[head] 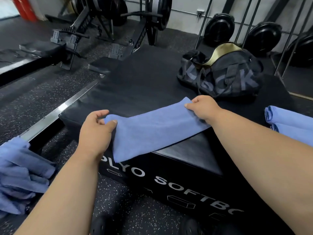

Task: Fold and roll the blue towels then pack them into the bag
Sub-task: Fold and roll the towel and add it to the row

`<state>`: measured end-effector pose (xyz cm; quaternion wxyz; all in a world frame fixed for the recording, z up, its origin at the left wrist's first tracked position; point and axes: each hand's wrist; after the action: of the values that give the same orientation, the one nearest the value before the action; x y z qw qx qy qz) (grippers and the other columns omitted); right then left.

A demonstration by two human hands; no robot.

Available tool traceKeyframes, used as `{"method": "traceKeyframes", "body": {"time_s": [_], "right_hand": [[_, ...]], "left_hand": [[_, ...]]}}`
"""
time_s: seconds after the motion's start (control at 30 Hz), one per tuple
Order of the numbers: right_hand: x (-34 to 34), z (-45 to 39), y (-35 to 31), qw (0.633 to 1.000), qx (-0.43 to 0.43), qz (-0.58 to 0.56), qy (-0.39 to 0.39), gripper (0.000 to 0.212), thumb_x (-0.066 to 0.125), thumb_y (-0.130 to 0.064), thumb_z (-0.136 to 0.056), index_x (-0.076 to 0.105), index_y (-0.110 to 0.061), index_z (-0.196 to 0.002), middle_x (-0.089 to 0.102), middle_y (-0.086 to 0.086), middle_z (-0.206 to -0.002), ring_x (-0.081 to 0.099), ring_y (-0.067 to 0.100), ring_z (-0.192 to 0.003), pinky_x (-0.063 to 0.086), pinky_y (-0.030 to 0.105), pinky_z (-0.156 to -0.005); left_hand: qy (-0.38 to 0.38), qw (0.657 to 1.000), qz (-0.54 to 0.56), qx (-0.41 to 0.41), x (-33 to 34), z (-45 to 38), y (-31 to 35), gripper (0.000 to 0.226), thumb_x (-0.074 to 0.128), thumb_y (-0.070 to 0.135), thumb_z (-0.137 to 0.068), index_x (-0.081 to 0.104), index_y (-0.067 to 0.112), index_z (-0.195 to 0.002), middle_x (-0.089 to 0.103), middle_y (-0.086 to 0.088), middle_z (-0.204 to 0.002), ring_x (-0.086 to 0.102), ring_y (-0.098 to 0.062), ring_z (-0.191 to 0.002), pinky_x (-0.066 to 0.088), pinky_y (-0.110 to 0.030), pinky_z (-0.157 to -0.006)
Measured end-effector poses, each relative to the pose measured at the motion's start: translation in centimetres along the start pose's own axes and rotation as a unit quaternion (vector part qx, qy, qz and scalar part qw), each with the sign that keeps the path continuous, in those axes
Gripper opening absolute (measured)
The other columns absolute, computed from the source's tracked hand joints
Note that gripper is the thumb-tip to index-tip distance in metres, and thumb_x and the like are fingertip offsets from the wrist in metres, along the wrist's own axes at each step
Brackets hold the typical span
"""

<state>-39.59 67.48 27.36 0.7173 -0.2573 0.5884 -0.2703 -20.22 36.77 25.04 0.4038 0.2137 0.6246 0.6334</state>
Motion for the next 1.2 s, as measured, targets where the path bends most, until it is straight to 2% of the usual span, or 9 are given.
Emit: {"method": "traceKeyframes", "body": {"time_s": [0.2,0.3,0.43,0.57,0.67,0.87,0.97,1.1,1.2], "right_hand": [[-0.3,1.0,1.3,0.989,-0.013,-0.141,0.052,0.023,0.077,-0.026,-0.090,0.057,-0.020,-0.080,0.054,-0.004,-0.072,0.049,0.014,-0.063,0.039,0.029,-0.056],[-0.5,2.1,2.2,0.982,-0.034,-0.175,0.063,0.015,0.078,-0.018,-0.090,0.064,-0.016,-0.096,0.063,-0.004,-0.078,0.057,0.011,-0.067,0.047,0.032,-0.063],[-0.7,2.6,2.5,0.982,-0.018,-0.189,0.018,0.021,0.077,-0.013,-0.090,0.070,-0.021,-0.108,0.077,0.000,-0.097,0.075,0.015,-0.084,0.061,0.039,-0.082],[-0.9,2.1,1.3,0.991,-0.011,-0.133,0.031,0.009,0.074,-0.032,-0.094,0.071,-0.023,-0.094,0.070,-0.010,-0.090,0.063,0.009,-0.080,0.049,0.028,-0.071],[-0.9,1.4,0.8,0.993,0.003,-0.110,0.033,0.024,0.073,-0.031,-0.097,0.062,-0.018,-0.080,0.056,-0.006,-0.078,0.049,0.012,-0.074,0.040,0.026,-0.066],[-1.3,2.1,-0.2,0.987,-0.038,-0.128,0.085,0.039,0.056,-0.040,-0.105,0.056,-0.001,-0.097,0.048,0.002,-0.088,0.045,0.015,-0.078,0.037,0.032,-0.069],[-1.3,2.8,0.2,0.989,-0.035,-0.122,0.075,0.036,0.053,-0.041,-0.105,0.056,-0.007,-0.096,0.050,0.000,-0.087,0.044,0.014,-0.077,0.038,0.032,-0.068],[-1.6,3.4,0.7,0.990,-0.024,-0.122,0.069,0.030,0.054,-0.043,-0.106,0.057,-0.019,-0.088,0.055,-0.004,-0.083,0.048,0.013,-0.074,0.041,0.030,-0.068],[-2.2,3.7,0.8,0.988,-0.024,-0.128,0.078,0.028,0.055,-0.042,-0.106,0.062,-0.020,-0.089,0.063,-0.004,-0.087,0.054,0.013,-0.078,0.044,0.032,-0.074]], "left_hand": [[0.014,0.999,-0.032,0.030,0.4,-0.5,-0.3,0.041,0.068,0.014,-0.089,0.062,0.040,-0.120,0.071,0.008,-0.094,0.066,-0.011,-0.076,0.052,-0.032,-0.073],[-0.003,0.998,-0.050,0.037,0.6,-0.9,0.2,0.043,0.062,0.010,-0.087,0.064,0.039,-0.119,0.071,0.007,-0.094,0.064,-0.013,-0.071,0.049,-0.030,-0.067],[-0.002,0.993,-0.110,0.044,0.8,-1.3,0.8,0.028,0.062,0.021,-0.089,0.068,0.036,-0.112,0.069,0.018,-0.101,0.063,0.001,-0.088,0.046,-0.023,-0.070],[0.007,0.981,-0.177,0.075,1.1,-1.5,1.0,0.012,0.063,0.038,-0.095,0.070,0.029,-0.094,0.070,0.016,-0.089,0.062,-0.003,-0.084,0.046,-0.029,-0.067],[0.018,0.971,-0.205,0.119,1.1,-1.4,0.8,0.014,0.062,0.038,-0.098,0.070,0.029,-0.090,0.069,0.015,-0.086,0.063,-0.009,-0.084,0.044,-0.033,-0.072],[0.026,0.952,-0.231,0.200,-0.1,-2.1,0.6,0.014,0.066,0.040,-0.096,0.079,0.035,-0.093,0.067,0.013,-0.106,0.064,-0.012,-0.097,0.049,-0.033,-0.081],[0.040,0.948,-0.222,0.226,-0.5,-1.6,1.1,0.011,0.070,0.037,-0.096,0.080,0.033,-0.093,0.066,0.012,-0.102,0.062,-0.014,-0.097,0.049,-0.035,-0.087],[-0.029,0.980,-0.151,0.129,-0.7,-1.0,1.7,0.027,0.063,0.042,-0.100,0.069,0.022,-0.083,0.068,0.010,-0.079,0.057,-0.009,-0.072,0.044,-0.032,-0.067],[-0.119,0.989,-0.054,0.074,-1.5,-1.3,1.3,0.037,0.066,0.046,-0.099,0.065,0.014,-0.082,0.058,0.009,-0.069,0.048,-0.014,-0.067,0.039,-0.035,-0.068]]}}
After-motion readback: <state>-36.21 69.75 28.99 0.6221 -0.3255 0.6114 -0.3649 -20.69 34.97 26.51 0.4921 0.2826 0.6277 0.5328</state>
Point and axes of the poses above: each hand's wrist, its own z-axis away from the middle knuckle, its own x-axis out of the palm, y = z × x
